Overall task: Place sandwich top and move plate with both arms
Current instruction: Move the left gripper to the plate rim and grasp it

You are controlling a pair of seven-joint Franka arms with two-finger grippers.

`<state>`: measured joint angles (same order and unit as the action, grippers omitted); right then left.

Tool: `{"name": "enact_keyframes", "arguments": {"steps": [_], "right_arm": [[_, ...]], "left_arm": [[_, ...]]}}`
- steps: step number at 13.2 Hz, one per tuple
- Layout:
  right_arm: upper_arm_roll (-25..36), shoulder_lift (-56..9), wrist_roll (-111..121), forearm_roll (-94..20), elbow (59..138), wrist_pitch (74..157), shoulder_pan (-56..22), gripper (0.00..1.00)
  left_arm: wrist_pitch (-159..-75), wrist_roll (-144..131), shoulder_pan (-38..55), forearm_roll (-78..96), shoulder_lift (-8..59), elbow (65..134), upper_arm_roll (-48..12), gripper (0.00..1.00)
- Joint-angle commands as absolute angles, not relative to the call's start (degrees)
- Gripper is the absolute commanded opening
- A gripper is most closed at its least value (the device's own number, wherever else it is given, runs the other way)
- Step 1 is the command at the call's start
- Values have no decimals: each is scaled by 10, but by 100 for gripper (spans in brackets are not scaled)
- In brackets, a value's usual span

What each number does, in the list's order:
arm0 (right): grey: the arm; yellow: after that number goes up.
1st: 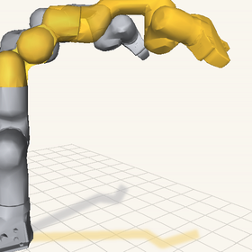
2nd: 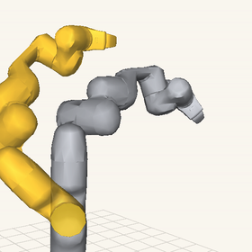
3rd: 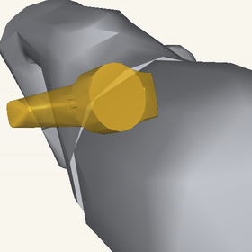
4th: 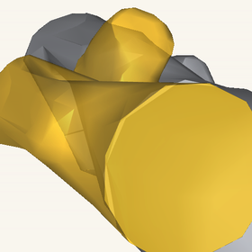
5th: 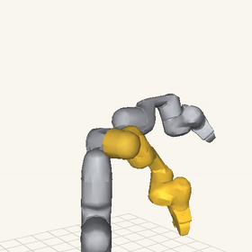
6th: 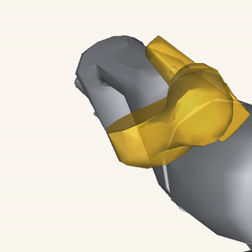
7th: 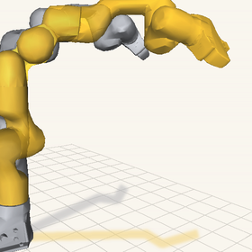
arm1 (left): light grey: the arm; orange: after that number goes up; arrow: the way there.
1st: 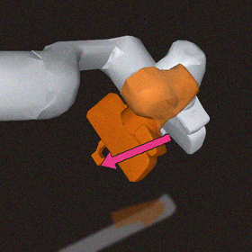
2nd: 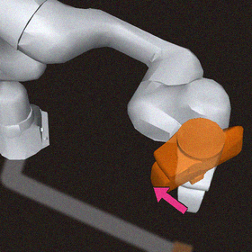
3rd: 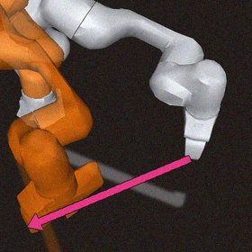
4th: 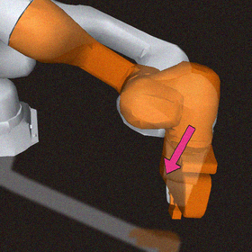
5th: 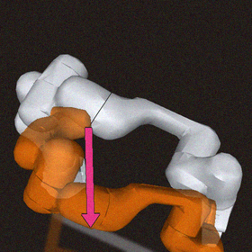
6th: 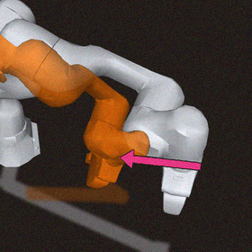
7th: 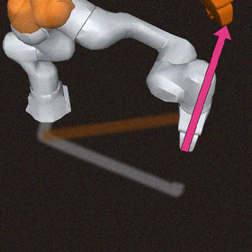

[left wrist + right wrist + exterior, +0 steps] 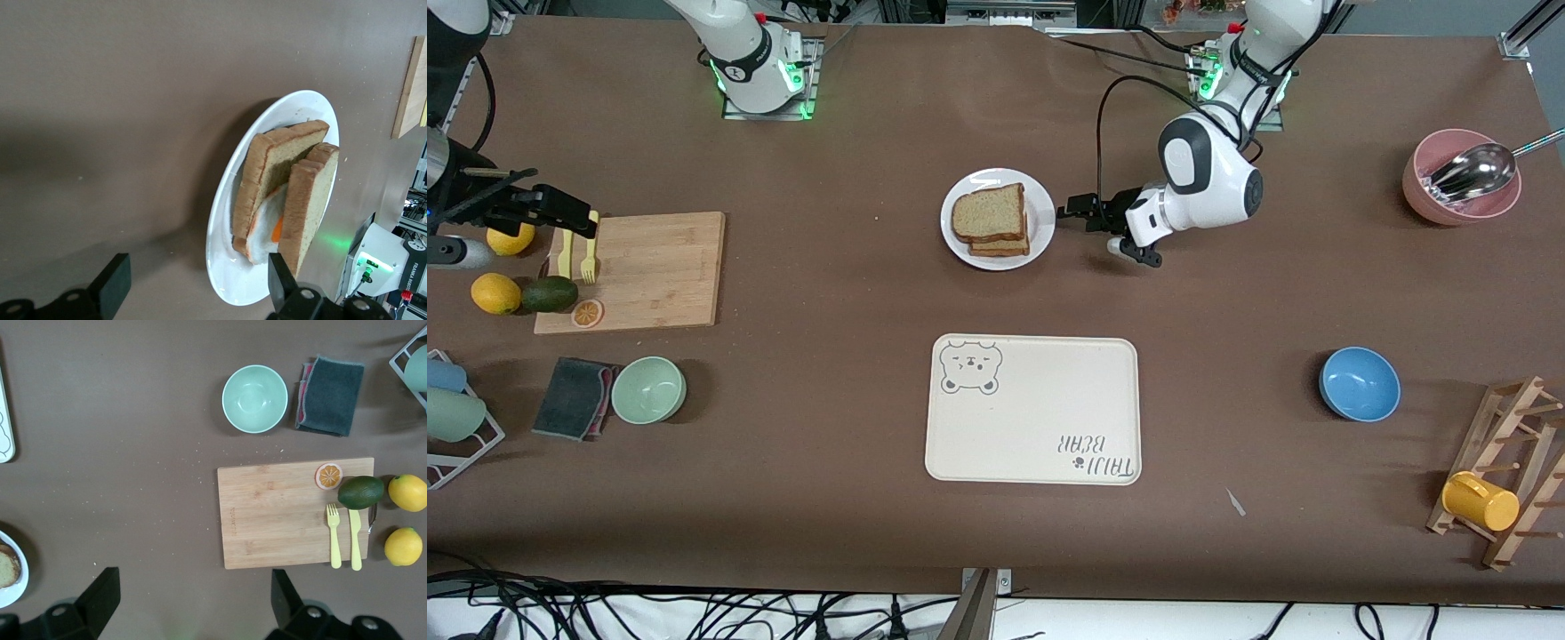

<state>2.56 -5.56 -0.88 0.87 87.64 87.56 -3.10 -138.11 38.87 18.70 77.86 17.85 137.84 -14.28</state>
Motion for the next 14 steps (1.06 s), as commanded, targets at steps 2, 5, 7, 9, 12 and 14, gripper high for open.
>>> {"name": "enact_keyframes", "arguments": {"steps": [2,5,7,9,12,14], "right_arm": [[26,-56,-2,35,865,868,-49,100],[26,-56,-4,51,865,870,-60,100],[27,-57,-4,47,865,871,-59,100],[29,-57,-4,35,865,877,-58,100],[33,-58,-4,-2,866,877,-54,100],[41,-58,-4,-18,867,876,-53,100]], "left_arm": [[-1383,417,222,847,195,1373,-139,81],[-1388,418,237,875,213,1368,-139,79],[-1388,418,238,875,215,1368,-139,75],[-1388,417,239,878,219,1368,-140,66],[-1388,417,249,890,228,1362,-139,59],[-1388,412,254,894,234,1356,-139,59]]}}
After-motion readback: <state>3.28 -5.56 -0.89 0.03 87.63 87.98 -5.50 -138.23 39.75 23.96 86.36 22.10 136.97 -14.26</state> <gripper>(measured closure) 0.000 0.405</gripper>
